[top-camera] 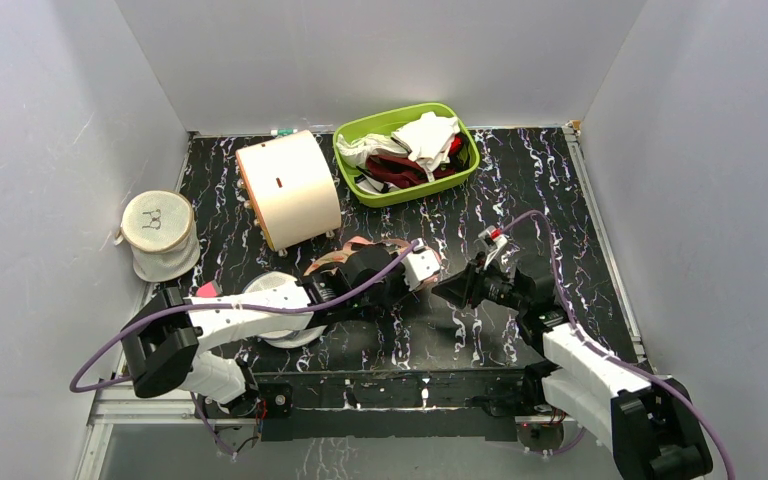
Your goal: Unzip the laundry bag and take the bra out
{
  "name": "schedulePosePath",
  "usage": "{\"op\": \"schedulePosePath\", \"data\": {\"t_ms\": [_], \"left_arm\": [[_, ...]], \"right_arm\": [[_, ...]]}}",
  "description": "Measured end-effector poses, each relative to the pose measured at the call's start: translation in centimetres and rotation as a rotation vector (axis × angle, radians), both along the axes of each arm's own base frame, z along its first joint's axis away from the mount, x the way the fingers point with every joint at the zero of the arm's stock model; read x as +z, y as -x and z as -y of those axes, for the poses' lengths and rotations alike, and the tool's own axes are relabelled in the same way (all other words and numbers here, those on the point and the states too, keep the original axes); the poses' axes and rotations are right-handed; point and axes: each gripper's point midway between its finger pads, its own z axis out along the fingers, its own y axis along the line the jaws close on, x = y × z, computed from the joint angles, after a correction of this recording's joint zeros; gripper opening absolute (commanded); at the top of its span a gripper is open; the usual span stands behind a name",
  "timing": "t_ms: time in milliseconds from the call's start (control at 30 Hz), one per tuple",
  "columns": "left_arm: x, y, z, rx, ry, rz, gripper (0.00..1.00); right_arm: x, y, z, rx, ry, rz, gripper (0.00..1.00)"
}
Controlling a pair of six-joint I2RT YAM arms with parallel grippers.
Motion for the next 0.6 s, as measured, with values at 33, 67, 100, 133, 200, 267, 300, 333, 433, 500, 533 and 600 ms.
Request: {"op": "schedulePosePath", "data": {"t_ms": [33, 67, 100, 133, 200, 267, 300, 333, 433, 500, 533, 600], "left_arm": [[0.2, 0.0, 0.0, -0.001, 0.006, 0.002, 0.00], [0.4, 0.1, 0.0, -0.003, 0.011, 0.004, 0.00], [0.6, 0.1, 0.0, -0.005, 0.015, 0.005, 0.00], [0.7, 0.1, 0.0, -0.007, 0.017, 0.006, 0.00], [0.9, 0.2, 0.0, -0.009, 0.022, 0.007, 0.00], [1.0, 0.2, 0.0, -0.010, 0.024, 0.007, 0.00], [1.0, 0.2, 0.0, -0.010, 0.024, 0.007, 0.00], [1.0, 0.2, 0.0, -0.011, 0.026, 0.007, 0.00], [1.1, 0.3, 0.0, -0.014, 0.026, 0.006, 0.00], [1.0, 0.3, 0.1, -0.016, 0.026, 0.004, 0.00], [1.0, 0.3, 0.1, -0.017, 0.027, 0.004, 0.00], [1.0, 0.4, 0.1, -0.019, 0.027, 0.003, 0.00]], "right_arm": [[0.2, -0.1, -0.1, 0.010, -0.008, 0.013, 0.28], [0.4, -0.1, -0.3, 0.020, -0.014, 0.023, 0.29], [0.4, -0.2, -0.4, 0.028, -0.018, 0.029, 0.32], [0.4, -0.2, -0.4, 0.033, -0.020, 0.032, 0.33], [0.4, -0.3, -0.5, 0.042, -0.023, 0.031, 0.33], [0.5, -0.4, -0.5, 0.044, -0.027, 0.040, 0.33], [0.7, -0.4, -0.5, 0.046, -0.029, 0.047, 0.33], [0.8, -0.5, -0.5, 0.046, -0.032, 0.054, 0.33], [1.1, -0.6, -0.5, 0.045, -0.037, 0.070, 0.32], [1.4, -0.5, -0.5, 0.045, -0.039, 0.081, 0.29], [1.6, -0.5, -0.5, 0.046, -0.041, 0.086, 0.28], [1.6, -0.4, -0.5, 0.049, -0.042, 0.088, 0.27]]}}
